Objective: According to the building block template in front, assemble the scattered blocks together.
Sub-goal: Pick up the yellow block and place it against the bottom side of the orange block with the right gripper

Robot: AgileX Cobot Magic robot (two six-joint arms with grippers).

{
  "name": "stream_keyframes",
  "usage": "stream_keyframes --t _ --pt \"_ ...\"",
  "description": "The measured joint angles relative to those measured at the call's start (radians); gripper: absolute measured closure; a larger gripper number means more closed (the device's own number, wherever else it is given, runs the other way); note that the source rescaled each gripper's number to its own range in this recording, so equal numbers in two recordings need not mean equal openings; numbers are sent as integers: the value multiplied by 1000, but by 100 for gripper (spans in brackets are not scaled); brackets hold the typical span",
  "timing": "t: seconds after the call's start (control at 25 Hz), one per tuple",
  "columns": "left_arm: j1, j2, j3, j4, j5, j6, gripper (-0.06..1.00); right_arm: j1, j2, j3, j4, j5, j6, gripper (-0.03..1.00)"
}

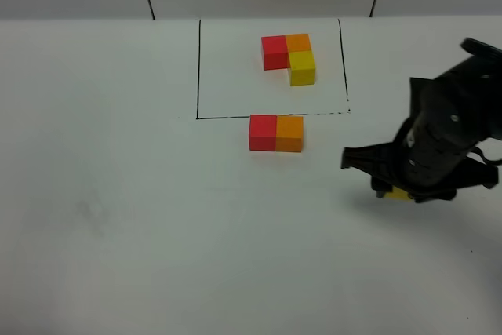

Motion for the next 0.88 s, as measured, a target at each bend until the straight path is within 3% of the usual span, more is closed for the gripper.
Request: stream_keyframes --t 0.16,0.44,0.88 --pt "0 0 0 0 0 0 27 104 98 -156 -26 66 78 96" --pt "0 0 0 0 0 0 27 198 328 -398 -24 127 55 96" --pt "0 0 0 0 0 0 27 214 465 -494 -13 102 44 96"
